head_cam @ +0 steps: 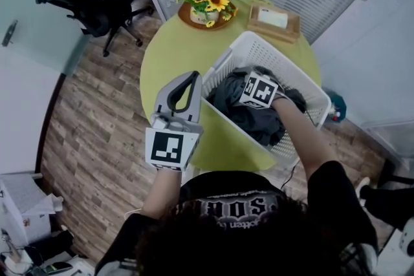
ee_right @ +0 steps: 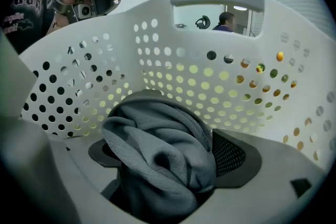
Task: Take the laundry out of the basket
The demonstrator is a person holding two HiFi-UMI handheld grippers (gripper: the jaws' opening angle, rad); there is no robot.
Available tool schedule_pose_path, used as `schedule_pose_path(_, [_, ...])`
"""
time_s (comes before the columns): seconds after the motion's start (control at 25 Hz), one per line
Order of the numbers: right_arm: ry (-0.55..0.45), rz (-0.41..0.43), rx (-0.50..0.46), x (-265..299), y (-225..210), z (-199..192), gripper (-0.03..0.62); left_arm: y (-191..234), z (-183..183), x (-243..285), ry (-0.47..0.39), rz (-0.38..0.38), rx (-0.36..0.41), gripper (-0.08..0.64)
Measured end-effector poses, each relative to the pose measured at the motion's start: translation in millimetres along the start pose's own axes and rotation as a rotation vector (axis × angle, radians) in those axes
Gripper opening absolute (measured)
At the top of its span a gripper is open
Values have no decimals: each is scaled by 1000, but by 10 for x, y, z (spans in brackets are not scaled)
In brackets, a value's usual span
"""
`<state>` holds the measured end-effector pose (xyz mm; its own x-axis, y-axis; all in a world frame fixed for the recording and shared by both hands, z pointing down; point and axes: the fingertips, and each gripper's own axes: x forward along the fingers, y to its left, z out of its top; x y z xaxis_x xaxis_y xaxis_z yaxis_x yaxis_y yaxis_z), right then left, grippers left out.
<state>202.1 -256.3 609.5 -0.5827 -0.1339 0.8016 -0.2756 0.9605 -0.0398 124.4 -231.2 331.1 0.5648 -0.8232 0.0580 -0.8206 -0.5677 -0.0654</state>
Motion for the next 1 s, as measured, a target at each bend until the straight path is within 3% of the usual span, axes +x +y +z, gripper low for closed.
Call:
schedule_pose_path(0.52, [90, 61, 38, 272, -1, -152, 468, 87, -52, 6, 21, 28, 3, -2])
schedule_pose_path(0.76, [151, 43, 41, 337, -34, -210, 465, 128, -97, -29, 32, 39, -1, -2])
schedule_pose_path(1.0, [146, 68, 65, 324, 6, -202, 357, 112, -87, -55, 25, 39, -4, -2])
